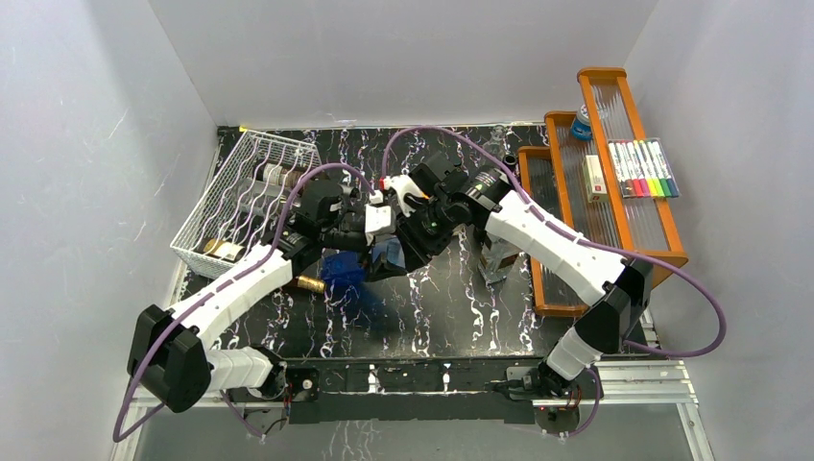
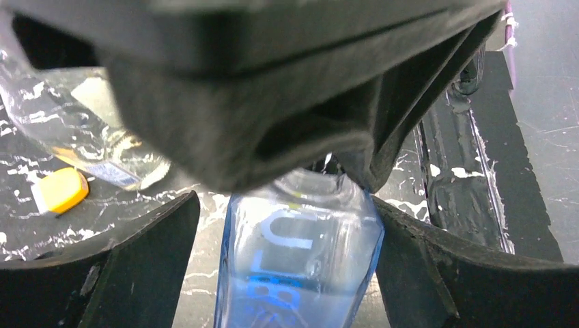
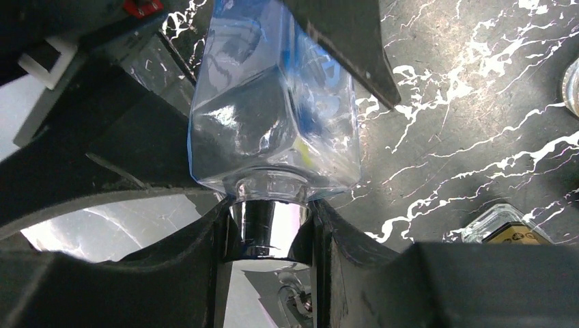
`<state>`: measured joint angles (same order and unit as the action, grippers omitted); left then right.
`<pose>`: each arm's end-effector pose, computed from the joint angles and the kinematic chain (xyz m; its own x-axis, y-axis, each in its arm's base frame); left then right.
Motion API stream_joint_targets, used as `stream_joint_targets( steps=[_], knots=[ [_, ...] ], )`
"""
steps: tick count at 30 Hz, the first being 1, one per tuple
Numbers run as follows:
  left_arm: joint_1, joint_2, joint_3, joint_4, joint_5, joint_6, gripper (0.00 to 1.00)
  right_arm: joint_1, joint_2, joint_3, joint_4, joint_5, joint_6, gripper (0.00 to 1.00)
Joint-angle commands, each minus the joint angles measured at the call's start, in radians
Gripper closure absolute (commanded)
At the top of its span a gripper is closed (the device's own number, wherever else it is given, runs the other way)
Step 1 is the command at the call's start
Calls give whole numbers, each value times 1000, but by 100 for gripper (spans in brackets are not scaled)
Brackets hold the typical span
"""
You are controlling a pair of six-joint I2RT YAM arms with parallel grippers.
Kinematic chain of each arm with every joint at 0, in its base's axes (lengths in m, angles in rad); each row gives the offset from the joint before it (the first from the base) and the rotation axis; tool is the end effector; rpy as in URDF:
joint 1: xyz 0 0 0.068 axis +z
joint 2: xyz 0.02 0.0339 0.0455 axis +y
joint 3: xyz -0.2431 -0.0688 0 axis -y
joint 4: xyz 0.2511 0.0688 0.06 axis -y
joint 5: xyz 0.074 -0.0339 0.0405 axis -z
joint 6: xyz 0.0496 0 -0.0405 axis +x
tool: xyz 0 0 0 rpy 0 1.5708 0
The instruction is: Take the wine bottle off the wine rack
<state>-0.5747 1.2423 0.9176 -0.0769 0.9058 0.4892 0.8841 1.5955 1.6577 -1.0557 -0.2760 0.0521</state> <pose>0.2264 -0.1931 0.2795 0.1537 0.2459 -0.9570 0.9869 0.0098 0.1610 0.2047 0.2710 0.3300 -0.5742 -0.6214 -0.5331 -0.8096 0.5281 0.2565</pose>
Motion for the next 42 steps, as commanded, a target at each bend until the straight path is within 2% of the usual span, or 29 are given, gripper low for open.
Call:
stream_joint_targets(
  steps=[1,2,4,6,12,14,17,20,23,26,30,36,42],
  knots=[
    [-32,2,-9,108,32,12,12,-4,-82,28,99,-83,1,100],
    [-39,6,-11,117,35,10,16,-4,-84,29,96,-80,2,100],
    [-50,11,-16,142,22,4,30,-4,-88,35,92,-78,6,100],
    [-60,5,-28,164,10,-2,40,-4,-92,42,87,-79,11,100],
    [-80,-36,-57,195,-48,-15,78,-4,-108,66,81,-58,16,100],
    [-83,-52,-58,213,-58,-31,84,-4,-116,76,80,-28,22,76],
    [-87,-69,-57,247,-91,-58,98,-4,-132,95,85,27,31,55],
    [-88,-80,-64,321,-127,-119,100,-5,-145,166,69,131,66,30],
    [-89,-80,-85,469,-173,-243,100,-4,-177,274,68,273,105,3],
    [-96,-48,-90,657,-219,-396,100,-4,-240,325,118,405,124,2],
    [-136,46,-40,789,-301,-525,100,-4,-347,247,242,481,117,2],
    [-198,200,94,873,-420,-537,100,-4,-431,172,318,510,118,2],
    [-219,325,203,959,-462,-546,100,-4,-496,122,347,532,125,2]
  ],
)
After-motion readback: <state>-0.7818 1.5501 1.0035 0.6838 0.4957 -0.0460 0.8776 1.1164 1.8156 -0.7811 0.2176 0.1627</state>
